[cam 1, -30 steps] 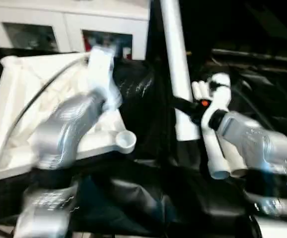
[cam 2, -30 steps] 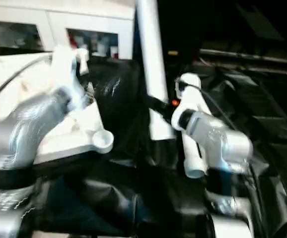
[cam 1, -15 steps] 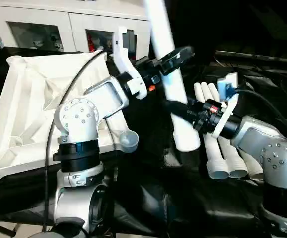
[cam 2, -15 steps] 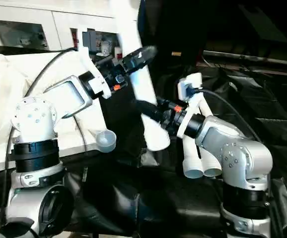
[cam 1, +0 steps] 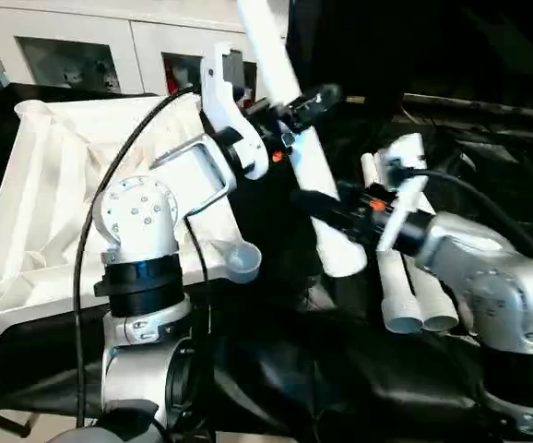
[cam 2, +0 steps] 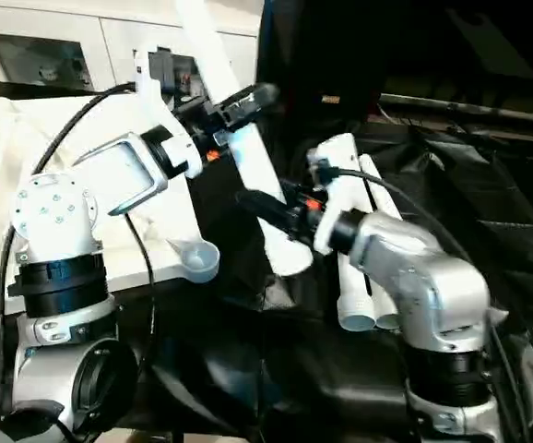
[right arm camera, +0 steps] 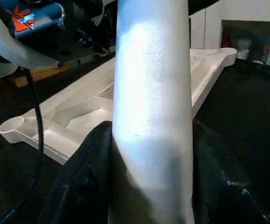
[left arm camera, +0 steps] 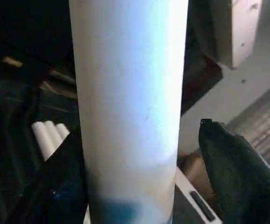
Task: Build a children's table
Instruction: Pick table leg
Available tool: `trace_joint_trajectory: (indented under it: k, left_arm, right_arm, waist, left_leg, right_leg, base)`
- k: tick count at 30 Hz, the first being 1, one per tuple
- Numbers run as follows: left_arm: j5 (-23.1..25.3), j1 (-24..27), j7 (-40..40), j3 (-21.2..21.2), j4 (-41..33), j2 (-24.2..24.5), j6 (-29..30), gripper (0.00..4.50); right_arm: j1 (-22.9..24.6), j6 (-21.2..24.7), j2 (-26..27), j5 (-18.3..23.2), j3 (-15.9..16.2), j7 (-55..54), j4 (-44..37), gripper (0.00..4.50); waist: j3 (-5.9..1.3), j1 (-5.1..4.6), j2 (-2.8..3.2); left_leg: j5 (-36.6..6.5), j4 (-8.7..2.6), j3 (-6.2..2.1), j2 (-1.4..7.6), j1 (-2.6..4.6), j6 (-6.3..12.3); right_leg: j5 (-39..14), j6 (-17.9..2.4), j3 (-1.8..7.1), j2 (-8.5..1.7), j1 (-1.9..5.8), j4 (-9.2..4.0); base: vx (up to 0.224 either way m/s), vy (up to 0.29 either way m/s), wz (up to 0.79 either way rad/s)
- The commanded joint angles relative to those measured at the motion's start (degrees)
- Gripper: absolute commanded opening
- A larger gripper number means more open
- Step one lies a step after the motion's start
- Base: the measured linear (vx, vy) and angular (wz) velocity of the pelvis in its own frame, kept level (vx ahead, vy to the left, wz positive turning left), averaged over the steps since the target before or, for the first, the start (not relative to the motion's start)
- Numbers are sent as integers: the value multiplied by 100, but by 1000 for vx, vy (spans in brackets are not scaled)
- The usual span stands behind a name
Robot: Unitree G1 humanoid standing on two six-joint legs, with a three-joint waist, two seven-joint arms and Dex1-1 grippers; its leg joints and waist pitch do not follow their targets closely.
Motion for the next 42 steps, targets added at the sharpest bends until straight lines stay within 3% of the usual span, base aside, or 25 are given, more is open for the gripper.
trace_joint_trajectory:
  k: [1, 7, 8, 11, 13, 19, 20, 24, 27, 30, 35, 38, 42]
  left_arm:
    - [52, 28, 135, -182, -81, -109, -18, 320]
    - [186, -67, 727, 59, 129, -271, -264, 267]
    - [195, -86, 802, 105, 161, -299, -288, 241]
    - [208, -84, 840, 97, 196, -304, -305, 234]
    - [179, -77, 893, 102, 202, -326, -299, 201]
    - [54, -65, 1009, 97, 188, -332, -304, 181]
    - [39, -64, 1003, 93, 186, -326, -305, 181]
    - [32, -54, 755, -57, 127, -184, -314, 181]
    - [162, -109, -134, -601, 109, 454, -369, 181]
    - [29, -147, -756, -827, 29, 784, -300, 181]
    - [-258, -228, -1616, -995, -114, 1178, -210, 181]
    - [-470, -318, -1968, -943, -202, 1284, -192, 181]
    - [-586, -358, -2224, -939, -179, 1361, -294, 181]
  right_arm:
    - [-45, -98, 5, -94, 53, -105, -25, 185]
    - [-57, -222, 50, -225, 209, -288, 7, 185]
    - [-59, -235, 62, -235, 225, -318, 12, 185]
    - [-67, -261, 83, -241, 252, -361, 27, 185]
    - [-70, -279, 95, -237, 268, -391, 32, 185]
    - [-79, -343, 91, -281, 320, -461, 45, 185]
    - [-84, -354, 83, -301, 331, -490, 48, 241]
    - [-87, -170, 181, 90, 149, -361, 8, 274]
    - [-22, 115, -144, 428, 43, 51, -112, 301]
    - [57, 285, -422, 741, -117, 442, -171, 313]
    - [107, 563, -816, 1120, -290, 926, -180, 313]
    - [134, 654, -1079, 1127, -132, 1156, -168, 313]
    - [163, 702, -1187, 1191, 10, 1253, -197, 313]
  waist:
    - [-463, 6, -24]
    - [-463, -5, -15]
    - [-460, -10, -24]
    - [-465, -13, -12]
    - [-470, -12, -5]
    - [-469, -7, -2]
    - [-470, -10, -4]
    - [-472, -8, -5]
    - [-469, -1, -8]
    - [-465, 1, -3]
    - [-469, 9, -3]
    - [-467, 9, -24]
    - [-463, 13, -27]
  left_leg:
    - [-704, -339, -25, 151, 73, -45]
    - [-745, -338, -29, 149, 71, -75]
    - [-765, -337, -27, 140, 66, -81]
    - [-756, -338, -32, 141, 74, -81]
    - [-770, -338, -35, 147, 80, -90]
    - [-768, -334, -34, 140, 68, -93]
    - [-765, -334, -34, 142, 70, -94]
    - [-759, -332, -32, 143, 77, -58]
    - [-771, -342, -33, 144, 87, -57]
    - [-770, -347, -33, 150, 89, -88]
    - [-710, -333, -16, 154, 87, -79]
    - [-682, -321, -3, 151, 78, -72]
    - [-701, -316, -4, 147, 80, -58]
  right_leg:
    - [-1020, -564, 269, -423, 332, -480]
    - [-1017, -522, 268, -421, 336, -486]
    - [-1031, -515, 265, -415, 333, -493]
    - [-1015, -499, 263, -410, 328, -491]
    - [-974, -519, 264, -410, 328, -480]
    - [-911, -552, 265, -415, 340, -472]
    - [-904, -551, 265, -414, 338, -475]
    - [-875, -556, 263, -413, 335, -471]
    - [-942, -501, 262, -407, 329, -479]
    - [-961, -446, 268, -408, 326, -468]
    - [-945, -653, 267, -423, 332, -449]
    - [-954, -741, 266, -428, 347, -450]
    - [-1146, -716, 262, -436, 342, -466]
  base:
    - [0, 0, 0]
    - [0, 0, 0]
    - [0, 0, 0]
    - [0, 0, 0]
    - [0, 0, 0]
    - [0, 0, 0]
    - [0, 0, 0]
    - [0, 0, 0]
    - [0, 0, 0]
    - [0, 0, 0]
    - [0, 0, 0]
    - [0, 0, 0]
    - [0, 0, 0]
